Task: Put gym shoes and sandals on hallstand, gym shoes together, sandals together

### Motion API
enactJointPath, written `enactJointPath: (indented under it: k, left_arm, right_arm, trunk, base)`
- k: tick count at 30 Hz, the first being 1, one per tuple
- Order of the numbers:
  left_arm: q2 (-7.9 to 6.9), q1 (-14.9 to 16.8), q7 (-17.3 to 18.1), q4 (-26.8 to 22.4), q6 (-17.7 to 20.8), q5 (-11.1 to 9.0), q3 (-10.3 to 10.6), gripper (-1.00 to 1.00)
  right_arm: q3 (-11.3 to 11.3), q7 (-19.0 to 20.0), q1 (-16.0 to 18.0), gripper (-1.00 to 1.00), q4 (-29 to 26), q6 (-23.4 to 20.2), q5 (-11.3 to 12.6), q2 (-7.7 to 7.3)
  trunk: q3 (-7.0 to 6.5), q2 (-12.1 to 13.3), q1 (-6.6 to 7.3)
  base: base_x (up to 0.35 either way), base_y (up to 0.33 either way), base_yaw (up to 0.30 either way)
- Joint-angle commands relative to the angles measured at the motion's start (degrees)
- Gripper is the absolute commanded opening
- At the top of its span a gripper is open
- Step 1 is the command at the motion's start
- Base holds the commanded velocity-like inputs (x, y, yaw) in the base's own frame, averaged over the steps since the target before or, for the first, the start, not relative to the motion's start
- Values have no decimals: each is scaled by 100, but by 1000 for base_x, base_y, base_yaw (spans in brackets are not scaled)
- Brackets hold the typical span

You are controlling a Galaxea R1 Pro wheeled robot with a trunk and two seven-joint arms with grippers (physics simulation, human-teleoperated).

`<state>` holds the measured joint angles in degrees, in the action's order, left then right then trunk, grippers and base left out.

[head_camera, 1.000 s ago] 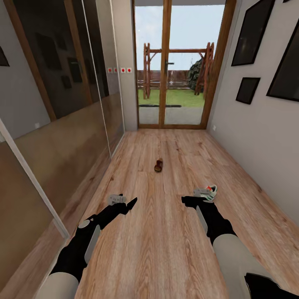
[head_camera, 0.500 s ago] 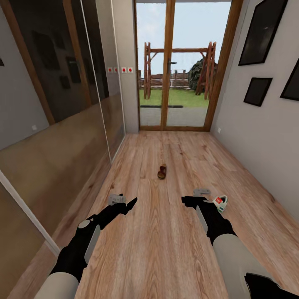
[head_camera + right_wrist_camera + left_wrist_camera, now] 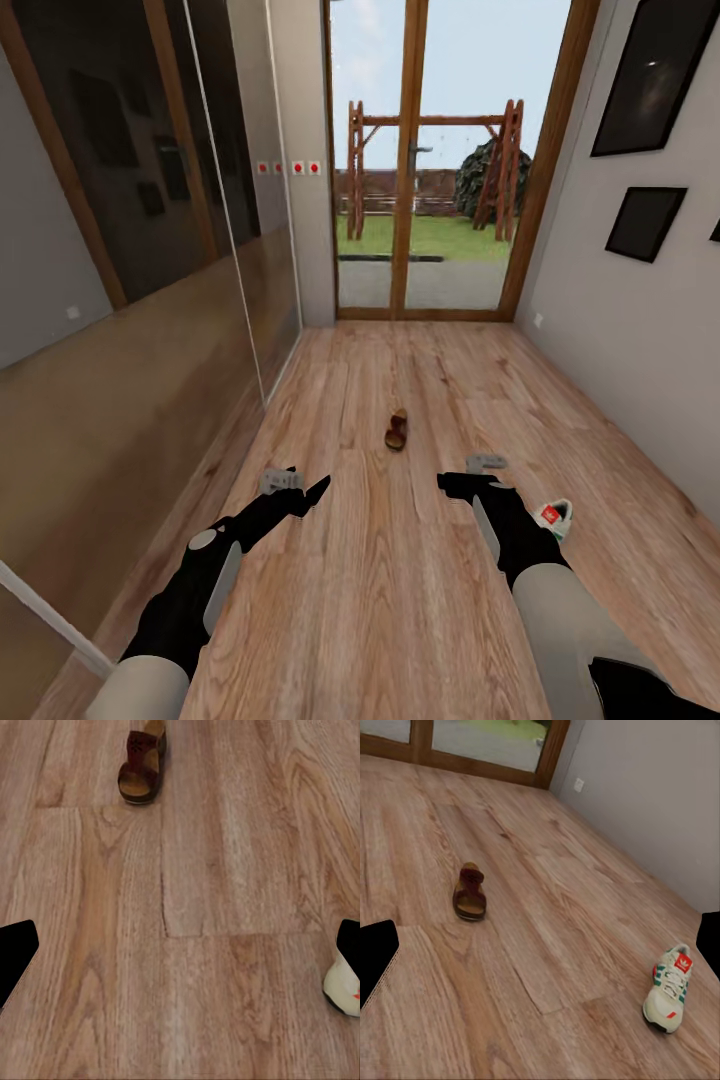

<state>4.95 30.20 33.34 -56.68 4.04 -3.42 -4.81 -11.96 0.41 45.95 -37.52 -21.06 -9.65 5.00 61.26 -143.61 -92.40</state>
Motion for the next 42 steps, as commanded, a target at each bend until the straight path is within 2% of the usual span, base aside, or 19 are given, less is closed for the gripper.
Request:
enactJointPath:
  k: [1, 12, 25, 33, 42]
  left_arm:
    - [6, 3, 41, -1, 43, -36, -20, 100]
    - [6, 3, 41, -1, 38, -36, -22, 100]
    - [6, 3, 41, -1, 37, -36, -20, 100]
    - [6, 3, 41, -1, 41, -36, -20, 100]
    - [6, 3, 41, -1, 36, -36, -20, 100]
  right_arm:
    - [-25, 12, 3, 100, -10, -30, -54, 8]
    - [-25, 12, 2, 100, -9, -30, -51, 5]
    - [-25, 12, 3, 100, -10, -30, -54, 5]
    - [-25, 12, 2, 100, -10, -30, -55, 4]
    - [-25, 12, 5, 100, -10, -30, -53, 6]
  trunk:
    - [6, -2, -2]
    - [6, -2, -2]
    - [6, -2, -2]
    - [6, -2, -2]
    - [6, -2, -2]
  base:
    - [343, 3, 0]
    - [308, 1, 0]
    - [31, 0, 0]
    - [253, 0, 0]
    - [62, 0, 0]
